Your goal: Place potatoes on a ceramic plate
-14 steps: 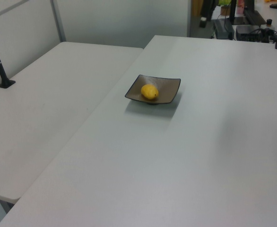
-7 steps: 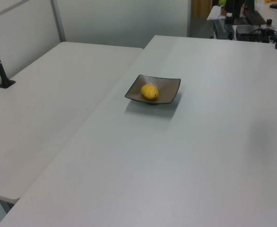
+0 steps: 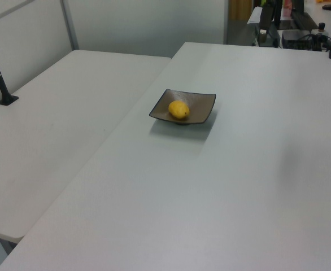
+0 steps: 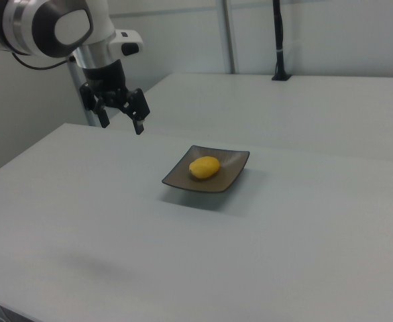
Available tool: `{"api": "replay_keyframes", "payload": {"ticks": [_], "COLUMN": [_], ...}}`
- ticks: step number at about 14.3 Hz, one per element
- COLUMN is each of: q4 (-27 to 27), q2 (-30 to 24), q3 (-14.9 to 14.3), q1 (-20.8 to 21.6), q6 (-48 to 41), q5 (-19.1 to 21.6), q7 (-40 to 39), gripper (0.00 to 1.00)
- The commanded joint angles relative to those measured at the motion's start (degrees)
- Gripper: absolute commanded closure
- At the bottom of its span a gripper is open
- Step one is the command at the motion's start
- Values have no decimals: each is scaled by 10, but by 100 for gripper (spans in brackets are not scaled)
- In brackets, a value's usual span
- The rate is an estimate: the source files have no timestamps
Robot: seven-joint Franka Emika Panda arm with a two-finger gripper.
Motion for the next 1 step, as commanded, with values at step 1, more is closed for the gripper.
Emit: {"api": "replay_keyframes", "payload": {"ticks": [1], "q4": [-11], "q2": [-2], "q3": [-10], "q1": [12], "q6": [15], "q5": [-2], "q7": [-17], "gripper": [0]}}
